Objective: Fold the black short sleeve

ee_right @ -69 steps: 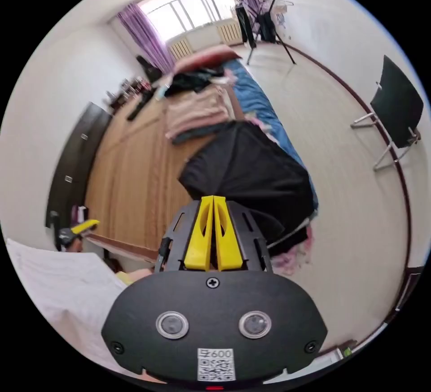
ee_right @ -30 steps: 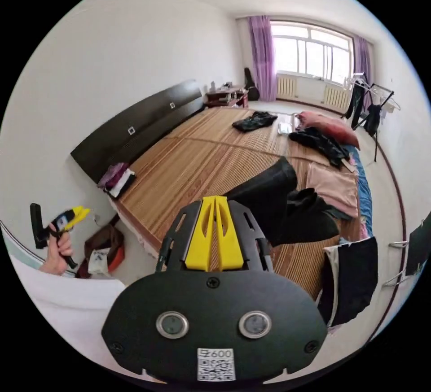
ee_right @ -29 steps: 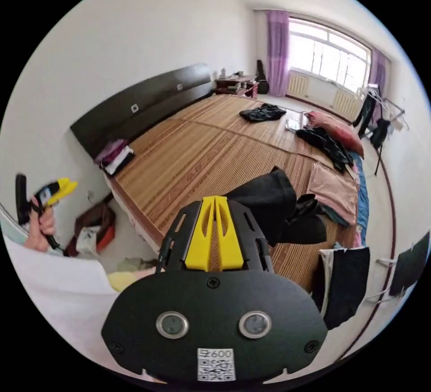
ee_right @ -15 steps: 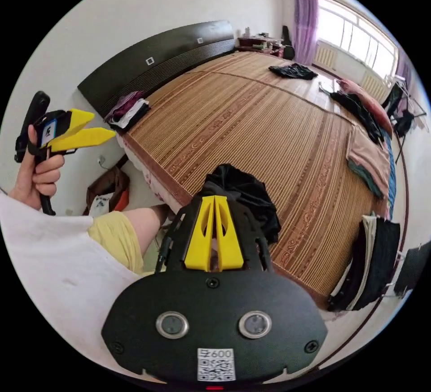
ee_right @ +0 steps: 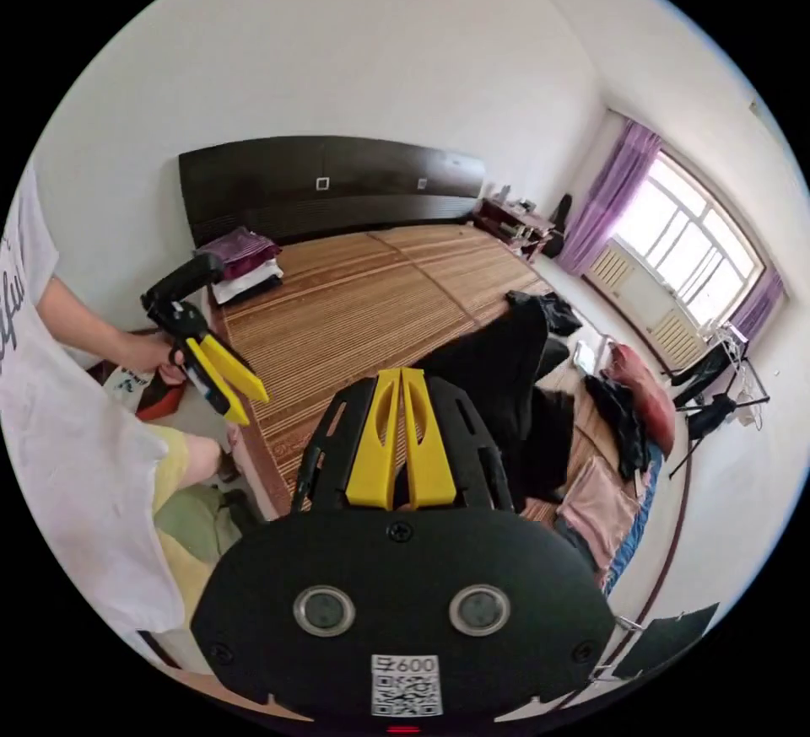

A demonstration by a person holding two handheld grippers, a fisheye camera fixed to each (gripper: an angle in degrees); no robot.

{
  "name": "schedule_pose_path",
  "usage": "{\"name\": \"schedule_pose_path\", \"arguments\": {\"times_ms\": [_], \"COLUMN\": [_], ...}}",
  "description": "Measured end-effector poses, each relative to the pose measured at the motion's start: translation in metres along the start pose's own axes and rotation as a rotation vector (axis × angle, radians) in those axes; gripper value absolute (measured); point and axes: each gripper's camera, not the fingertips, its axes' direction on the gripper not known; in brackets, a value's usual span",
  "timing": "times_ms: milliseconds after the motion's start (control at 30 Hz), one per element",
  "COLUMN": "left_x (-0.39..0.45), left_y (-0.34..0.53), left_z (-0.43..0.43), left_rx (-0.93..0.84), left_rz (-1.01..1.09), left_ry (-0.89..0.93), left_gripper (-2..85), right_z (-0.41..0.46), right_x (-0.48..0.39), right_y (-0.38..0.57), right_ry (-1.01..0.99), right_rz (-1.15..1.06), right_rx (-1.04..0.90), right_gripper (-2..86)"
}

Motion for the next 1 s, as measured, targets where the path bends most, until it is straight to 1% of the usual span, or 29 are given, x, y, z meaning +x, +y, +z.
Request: {"name": "schedule_pose_path", "arguments": {"times_ms": [33, 67, 100, 133, 167, 200, 233, 267, 300, 333, 367, 400, 467, 500, 533, 567, 633, 667, 700, 733, 800, 833, 867, 933, 967, 1000], "left_x": [-0.017, -0.025, -0.040, -0.054, -0.060, -0.073, -0.085, -0.091, -0.102, -0.111, -0.113, -0.110, -0.094, -0.077, -0.063, -0.058, -0.050, -0.050, -0.048, -0.040, -0.024, -0.008, 0.000, 0.021, 0.024, 0.028], "left_y": [0.007, 0.010, 0.018, 0.026, 0.030, 0.038, 0.047, 0.052, 0.063, 0.074, 0.078, 0.085, 0.091, 0.092, 0.088, 0.086, 0.087, 0.090, 0.103, 0.123, 0.153, 0.168, 0.174, 0.196, 0.202, 0.216], "left_z": [-0.007, -0.009, -0.010, -0.004, 0.002, 0.020, 0.045, 0.059, 0.091, 0.123, 0.136, 0.158, 0.175, 0.182, 0.191, 0.198, 0.229, 0.235, 0.241, 0.240, 0.235, 0.235, 0.237, 0.242, 0.241, 0.235], "left_rx": [0.016, 0.035, 0.079, 0.116, 0.129, 0.149, 0.166, 0.180, 0.211, 0.238, 0.253, 0.303, 0.368, 0.381, 0.338, 0.299, 0.163, 0.152, 0.157, 0.214, 0.285, 0.293, 0.280, 0.230, 0.228, 0.237], "left_rz": [-0.033, -0.050, -0.083, -0.108, -0.117, -0.127, -0.121, -0.116, -0.102, -0.089, -0.076, -0.019, 0.088, 0.184, 0.253, 0.289, 0.374, 0.381, 0.398, 0.396, 0.340, 0.371, 0.390, 0.415, 0.408, 0.390], "left_ry": [-0.048, -0.068, -0.097, -0.118, -0.128, -0.150, -0.176, -0.193, -0.224, -0.234, -0.232, -0.232, -0.237, -0.286, -0.364, -0.396, -0.484, -0.481, -0.412, -0.341, -0.279, -0.278, -0.317, -0.508, -0.516, -0.472], "left_gripper": [15.3, 15.4, 15.6, 15.6, 15.6, 15.6, 15.6, 15.5, 15.4, 15.3, 15.2, 15.1, 15.2, 15.7, 16.9, 17.9, 21.9, 21.9, 21.9, 20.5, 18.6, 18.0, 17.9, 19.3, 19.5, 19.9], "right_z": [0.043, 0.065, 0.112, 0.164, 0.188, 0.233, 0.271, 0.288, 0.323, 0.353, 0.354, 0.348, 0.345, 0.347, 0.352, 0.353, 0.357, 0.356, 0.355, 0.352, 0.340, 0.333, 0.329, 0.317, 0.314, 0.308], "right_x": [0.001, 0.003, 0.007, 0.010, 0.010, 0.010, 0.013, 0.014, 0.016, 0.013, 0.014, 0.021, 0.055, 0.079, 0.099, 0.110, 0.150, 0.157, 0.169, 0.178, 0.181, 0.177, 0.174, 0.155, 0.154, 0.155], "right_y": [0.032, 0.051, 0.092, 0.135, 0.156, 0.197, 0.235, 0.253, 0.286, 0.317, 0.328, 0.349, 0.370, 0.379, 0.387, 0.391, 0.416, 0.423, 0.439, 0.456, 0.478, 0.491, 0.497, 0.524, 0.530, 0.540], "right_ry": [-0.015, -0.027, -0.048, -0.033, -0.046, -0.123, -0.189, -0.215, -0.247, -0.220, -0.186, -0.158, -0.205, -0.248, -0.286, -0.304, -0.355, -0.356, -0.340, -0.314, -0.239, -0.188, -0.159, -0.047, -0.031, -0.042], "right_rz": [0.066, 0.124, 0.253, 0.368, 0.406, 0.467, 0.528, 0.556, 0.588, 0.573, 0.546, 0.499, 0.531, 0.492, 0.425, 0.400, 0.347, 0.331, 0.321, 0.350, 0.384, 0.385, 0.381, 0.309, 0.316, 0.332], "right_rx": [-0.047, -0.066, -0.120, -0.223, -0.265, -0.311, -0.317, -0.314, -0.320, -0.349, -0.271, -0.154, -0.130, -0.140, -0.145, -0.138, -0.083, -0.064, -0.018, 0.026, 0.079, 0.084, 0.091, 0.114, 0.111, 0.091], "right_gripper": [-0.8, -0.8, -0.8, -0.8, -0.8, -0.8, -0.8, -0.8, -0.8, -0.8, -0.8, -0.8, -0.8, -0.8, -0.8, -0.8, -0.8, -0.8, -0.8, -0.8, -0.8, -0.8, -0.8, -0.9, -0.9, -0.9]}}
